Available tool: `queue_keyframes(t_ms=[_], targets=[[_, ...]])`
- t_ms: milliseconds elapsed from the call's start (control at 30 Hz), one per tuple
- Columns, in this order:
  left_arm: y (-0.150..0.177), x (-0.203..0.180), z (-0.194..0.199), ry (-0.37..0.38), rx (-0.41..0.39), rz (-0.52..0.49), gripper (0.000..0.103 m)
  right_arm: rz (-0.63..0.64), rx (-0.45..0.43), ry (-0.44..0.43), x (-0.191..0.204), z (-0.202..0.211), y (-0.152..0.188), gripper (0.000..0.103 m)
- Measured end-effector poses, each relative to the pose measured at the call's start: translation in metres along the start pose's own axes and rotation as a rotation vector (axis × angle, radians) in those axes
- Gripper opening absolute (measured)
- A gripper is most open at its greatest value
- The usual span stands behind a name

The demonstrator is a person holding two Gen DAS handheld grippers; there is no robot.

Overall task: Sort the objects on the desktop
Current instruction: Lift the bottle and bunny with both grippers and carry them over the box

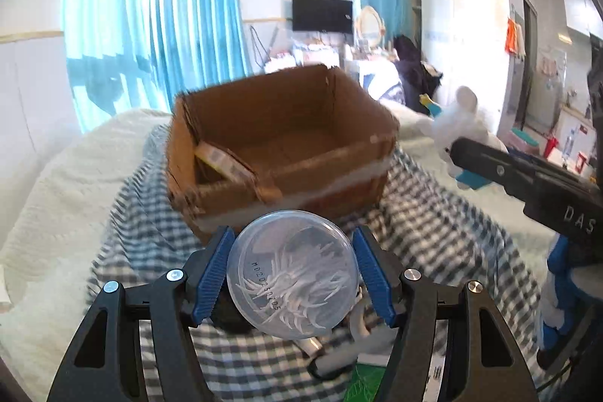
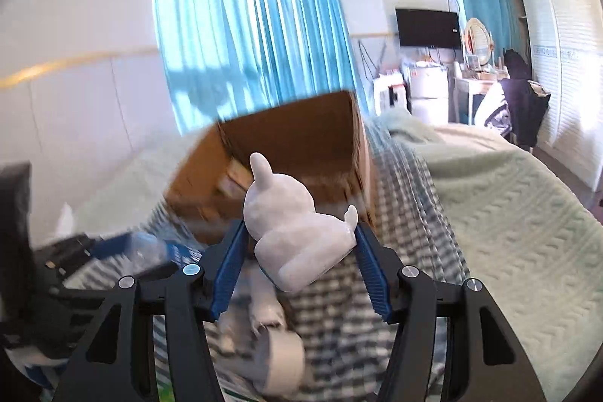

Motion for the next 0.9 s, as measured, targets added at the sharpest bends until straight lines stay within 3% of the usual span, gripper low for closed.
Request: queue_keyframes(t_ms=[533,700,900], targets=[[-0.079,0.030,0.029,-0.070,-0.208,0.030,0.066,0.082,-0.145,0.067,0.028,0.015,-0.070,0.057],[-0.096,0.036,0.029,-0.085,-0.246,0.023,0.066,0.113,-0.184,0.061,0.037,0.014,-0.092,0.057],[-0.107,0.038,0.013,-0.096,-0.225,0.033,0.066,0.130,-0.221,0.055,0.041,0.007,-0.109,0.057]])
Point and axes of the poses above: each gripper's, at about its wrist camera, not at the fingertips, and z roughly against the way its jaws point, x to its left, y to its underside, the point moved 3 cm from there along -z, roughly the way its jaws point, and after that the axes turned 5 degrees about -x, right-handed, at the moved point
